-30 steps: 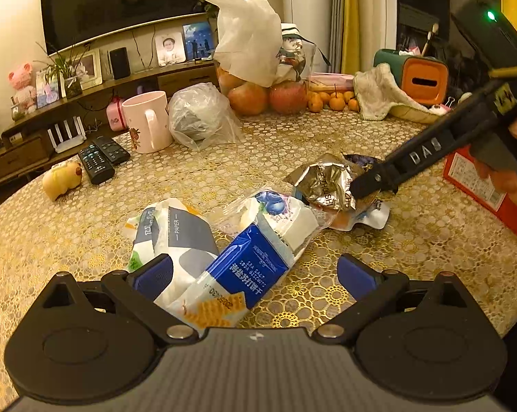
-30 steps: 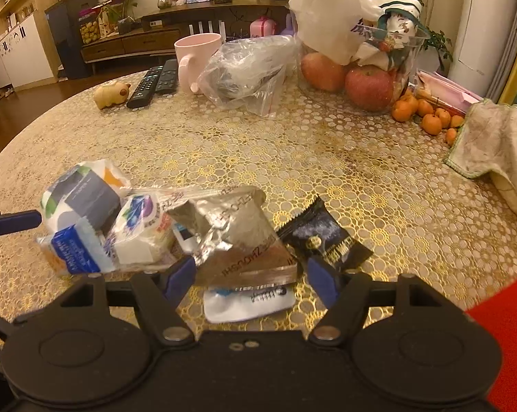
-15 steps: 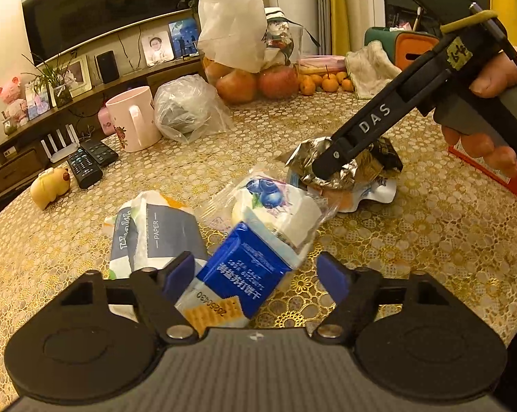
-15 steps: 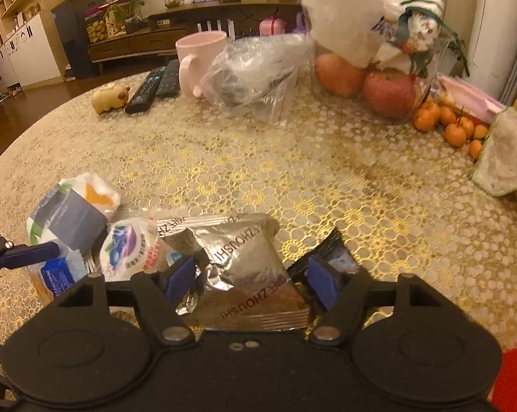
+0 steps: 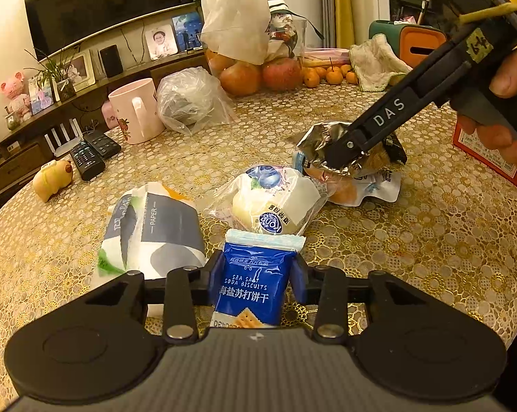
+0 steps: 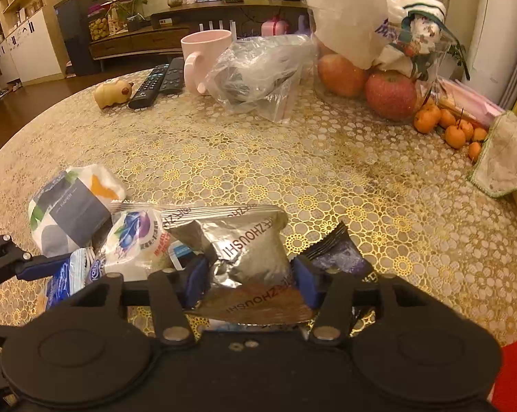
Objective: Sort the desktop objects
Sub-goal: 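Lift and carry the biscuit pack and foil bag with both tools to the shoebox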
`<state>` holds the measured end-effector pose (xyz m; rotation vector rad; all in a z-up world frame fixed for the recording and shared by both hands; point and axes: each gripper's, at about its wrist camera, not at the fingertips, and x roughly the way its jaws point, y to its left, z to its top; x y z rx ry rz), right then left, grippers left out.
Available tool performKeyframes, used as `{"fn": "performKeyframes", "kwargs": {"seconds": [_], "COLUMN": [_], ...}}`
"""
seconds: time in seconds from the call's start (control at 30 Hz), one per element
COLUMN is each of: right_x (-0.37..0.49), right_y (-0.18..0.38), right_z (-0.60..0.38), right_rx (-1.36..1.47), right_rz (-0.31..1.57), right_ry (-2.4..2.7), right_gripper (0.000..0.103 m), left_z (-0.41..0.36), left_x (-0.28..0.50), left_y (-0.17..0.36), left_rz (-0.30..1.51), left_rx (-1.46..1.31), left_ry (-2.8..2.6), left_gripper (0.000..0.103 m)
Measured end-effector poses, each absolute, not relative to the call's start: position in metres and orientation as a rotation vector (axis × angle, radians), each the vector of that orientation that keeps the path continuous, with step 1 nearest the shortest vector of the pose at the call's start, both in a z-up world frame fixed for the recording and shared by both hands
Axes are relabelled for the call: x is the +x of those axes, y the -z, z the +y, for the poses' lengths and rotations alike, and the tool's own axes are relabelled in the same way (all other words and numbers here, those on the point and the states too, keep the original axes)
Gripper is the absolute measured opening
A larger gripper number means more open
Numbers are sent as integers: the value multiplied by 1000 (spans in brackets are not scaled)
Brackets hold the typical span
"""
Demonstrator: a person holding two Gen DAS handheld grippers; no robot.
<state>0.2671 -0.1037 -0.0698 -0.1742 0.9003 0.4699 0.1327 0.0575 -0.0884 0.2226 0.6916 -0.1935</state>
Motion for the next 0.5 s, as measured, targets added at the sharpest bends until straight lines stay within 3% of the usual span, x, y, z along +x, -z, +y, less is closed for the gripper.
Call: {"fn": "performKeyframes", "kwargs": {"seconds": [0.13,0.5], "right_x": [260,229], "right_y": [64,45], "right_z": [-106,-118], "right_rx": [-178,-168], "right_rz": [900,882], "right_ry": [-472,-485], "right_gripper": [45,44], "left_z": [58,47], "left_x": [129,109], "left_y": [84,64], "left_rz": [684,658], "left_rx": [209,219], "left_ry": [191,190], "left_gripper": [37,35]}}
